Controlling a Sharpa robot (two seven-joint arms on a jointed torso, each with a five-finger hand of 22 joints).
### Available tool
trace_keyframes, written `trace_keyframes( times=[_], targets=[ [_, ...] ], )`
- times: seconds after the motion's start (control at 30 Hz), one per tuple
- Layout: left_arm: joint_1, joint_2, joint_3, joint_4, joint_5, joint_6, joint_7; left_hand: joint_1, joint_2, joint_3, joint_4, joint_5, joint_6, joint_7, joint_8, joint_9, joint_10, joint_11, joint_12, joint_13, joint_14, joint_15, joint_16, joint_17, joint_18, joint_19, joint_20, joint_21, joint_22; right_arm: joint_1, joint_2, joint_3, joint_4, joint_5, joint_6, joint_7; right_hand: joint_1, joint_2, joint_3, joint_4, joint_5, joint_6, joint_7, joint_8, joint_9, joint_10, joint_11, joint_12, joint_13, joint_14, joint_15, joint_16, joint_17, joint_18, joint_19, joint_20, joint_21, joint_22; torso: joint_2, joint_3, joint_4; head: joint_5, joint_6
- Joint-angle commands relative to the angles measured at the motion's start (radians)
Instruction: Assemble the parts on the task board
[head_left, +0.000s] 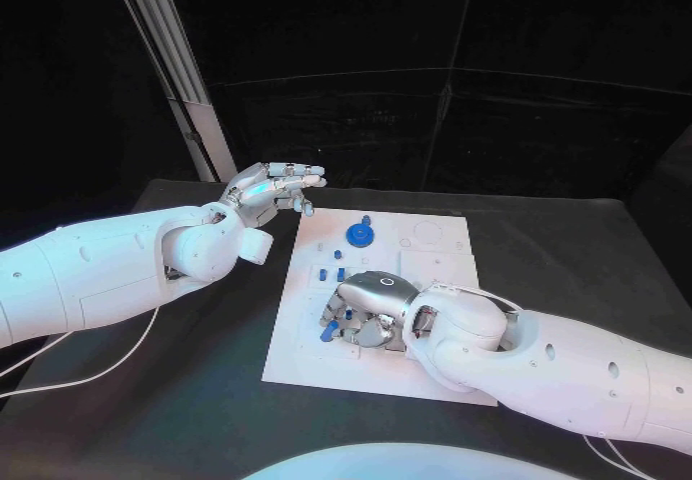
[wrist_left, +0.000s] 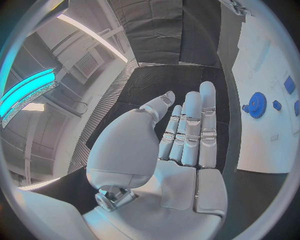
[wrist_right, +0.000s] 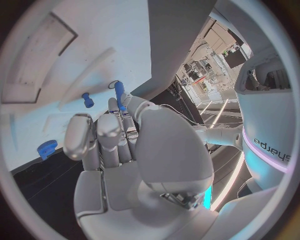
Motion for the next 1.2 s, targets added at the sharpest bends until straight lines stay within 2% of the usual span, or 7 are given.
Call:
trace_keyframes(
  times=[0.03,0.33,0.57,0.7,0.87,1.07,1.2],
  targets=[
    [0.001,0.000,0.001,0.001,-0.003,0.014,0.003,-0.001,0.011,-0.004,-0.003,0.002,-0.007,0.003,0.006,-0.002,-0.005,0.000,0.006,-0.002,-0.006,0.001,0.000,-0.001,0.014,-0.006,0.001,-0.005,-0.001,-0.002,0.003,-0.006,-0.001,-0.052,0.033,-0.022,-0.006,0.002,0.006,0.002,0.005,0.004,0.004,-0.001,0.000,0.007,0.000,-0.002,-0.002,-0.001,0.002,0.004,-0.001,-0.018,0.004,0.003,0.005,-0.001,0.000,0.0002,-0.0004,0.001,-0.001],
    [0.001,-0.001,0.001,0.001,-0.003,0.014,0.002,-0.001,0.011,-0.004,-0.003,0.002,-0.007,0.003,0.006,-0.002,-0.005,0.000,0.006,-0.002,-0.006,0.001,0.000,-0.001,0.014,-0.006,0.001,-0.005,-0.001,-0.002,0.012,-0.008,0.011,-0.119,0.031,-0.038,-0.009,0.001,0.006,0.002,0.005,0.006,0.003,-0.001,0.000,0.009,0.000,-0.002,-0.001,-0.002,0.002,0.002,-0.005,-0.017,0.002,0.004,0.004,-0.002,0.000,0.0002,0.0002,0.002,-0.002],
    [0.001,-0.001,0.001,0.000,-0.003,0.014,0.002,-0.001,0.011,-0.004,-0.003,0.002,-0.007,0.003,0.006,-0.002,-0.005,0.000,0.006,-0.002,-0.006,0.001,0.000,-0.001,0.014,-0.006,0.001,-0.005,-0.001,-0.003,0.005,-0.008,0.028,-0.141,-0.010,-0.041,-0.010,0.001,0.007,0.001,0.007,0.008,0.002,0.000,0.001,0.011,-0.001,-0.002,-0.001,-0.002,0.002,0.004,-0.004,-0.017,0.003,0.004,0.005,-0.001,0.000,0.0018,-0.0013,0.002,-0.001],
    [0.001,-0.001,0.001,0.000,-0.003,0.015,0.002,-0.001,0.011,-0.004,-0.003,0.002,-0.007,0.003,0.006,-0.002,-0.005,0.000,0.006,-0.002,-0.006,0.001,0.000,-0.001,0.014,-0.006,0.001,-0.005,-0.001,-0.003,-0.003,-0.008,0.039,-0.144,-0.019,-0.041,-0.011,0.001,0.007,0.000,0.007,0.009,0.002,0.000,0.001,0.013,-0.002,-0.002,-0.001,-0.002,0.002,0.004,-0.003,-0.017,0.003,0.004,0.005,0.000,0.000,0.0004,-0.0004,0.002,-0.002],
    [0.001,-0.001,0.001,0.000,-0.003,0.015,0.001,-0.001,0.011,-0.004,-0.003,0.002,-0.007,0.003,0.006,-0.002,-0.006,0.000,0.006,-0.002,-0.006,0.001,0.000,-0.001,0.014,-0.006,0.001,-0.005,-0.001,-0.004,-0.011,-0.008,0.048,-0.147,0.004,-0.050,-0.016,-0.001,0.006,-0.001,0.006,0.014,0.000,0.002,0.002,0.017,-0.003,-0.002,0.000,-0.003,0.001,0.005,-0.004,-0.017,0.002,0.003,0.005,0.000,0.000,0.0009,-0.0004,0.002,-0.003],
    [0.000,-0.001,0.001,-0.001,-0.003,0.015,0.000,-0.001,0.011,-0.005,-0.003,0.001,-0.009,0.003,0.008,-0.002,-0.007,0.000,0.008,-0.002,-0.007,0.002,0.000,-0.002,0.014,-0.006,0.001,-0.006,-0.002,-0.003,-0.016,-0.008,0.049,-0.148,0.047,-0.058,-0.022,-0.002,0.004,-0.001,0.003,0.016,0.000,0.002,0.002,0.019,-0.004,-0.003,0.001,-0.004,0.000,0.004,-0.006,-0.017,0.001,0.003,0.004,-0.001,0.000,-0.0001,0.0003,0.001,-0.004],
    [0.000,-0.001,0.001,-0.001,-0.003,0.016,-0.001,-0.001,0.011,-0.005,-0.003,0.001,-0.009,0.003,0.008,-0.002,-0.007,0.000,0.008,-0.002,-0.007,0.002,0.000,-0.002,0.014,-0.006,0.001,-0.006,-0.002,-0.003,-0.016,-0.008,0.050,-0.159,0.036,-0.071,-0.022,-0.002,0.004,-0.001,0.003,0.016,-0.001,0.003,0.002,0.019,-0.004,-0.003,0.001,-0.004,0.000,0.004,-0.006,-0.017,0.001,0.003,0.004,-0.001,0.000,0.0000,0.0000,0.002,-0.005]
  ],
)
